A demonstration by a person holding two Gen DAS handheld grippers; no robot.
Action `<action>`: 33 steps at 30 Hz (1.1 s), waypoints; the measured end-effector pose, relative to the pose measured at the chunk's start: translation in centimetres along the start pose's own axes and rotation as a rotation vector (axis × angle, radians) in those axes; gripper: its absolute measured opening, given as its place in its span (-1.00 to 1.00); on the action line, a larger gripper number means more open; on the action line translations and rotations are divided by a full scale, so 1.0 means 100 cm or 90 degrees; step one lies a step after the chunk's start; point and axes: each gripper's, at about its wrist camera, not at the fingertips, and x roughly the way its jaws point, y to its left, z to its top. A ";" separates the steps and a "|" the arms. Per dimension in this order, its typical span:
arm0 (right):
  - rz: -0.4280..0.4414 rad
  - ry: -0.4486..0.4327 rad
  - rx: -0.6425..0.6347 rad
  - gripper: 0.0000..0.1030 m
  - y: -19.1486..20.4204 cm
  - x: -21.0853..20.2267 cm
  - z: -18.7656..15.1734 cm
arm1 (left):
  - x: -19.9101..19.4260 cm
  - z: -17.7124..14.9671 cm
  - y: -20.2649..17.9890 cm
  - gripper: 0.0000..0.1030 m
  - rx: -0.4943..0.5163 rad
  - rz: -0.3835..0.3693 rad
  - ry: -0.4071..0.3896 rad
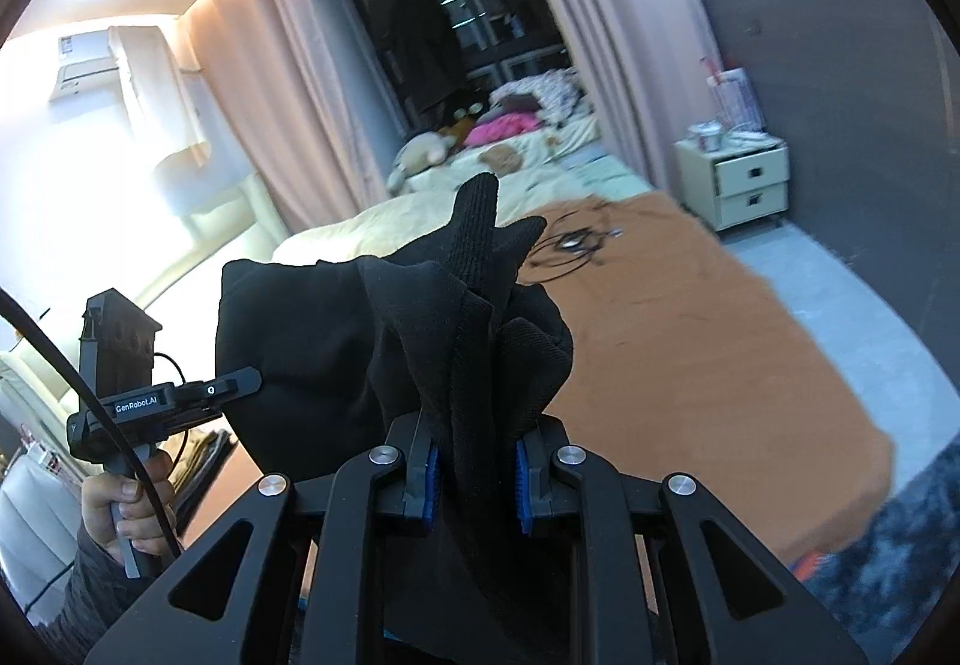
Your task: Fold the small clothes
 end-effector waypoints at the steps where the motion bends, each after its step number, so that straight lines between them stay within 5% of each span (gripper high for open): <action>1: -0.007 -0.003 0.001 -0.71 -0.003 -0.009 -0.001 | 0.006 0.001 -0.011 -0.62 0.008 -0.008 0.004; 9: -0.074 -0.021 -0.013 -0.71 -0.025 -0.050 -0.004 | 0.093 0.007 -0.085 -0.62 0.047 -0.060 0.049; 17: -0.142 -0.027 0.014 -0.71 -0.058 -0.050 -0.009 | 0.216 0.004 -0.112 -0.62 0.058 -0.118 0.098; 24: -0.197 0.007 0.060 -0.71 -0.080 0.007 -0.019 | 0.327 0.004 -0.083 -0.63 0.028 -0.121 0.167; 33: -0.244 0.079 0.084 -0.71 -0.076 0.142 -0.020 | 0.430 0.025 -0.011 -0.63 -0.005 -0.072 0.218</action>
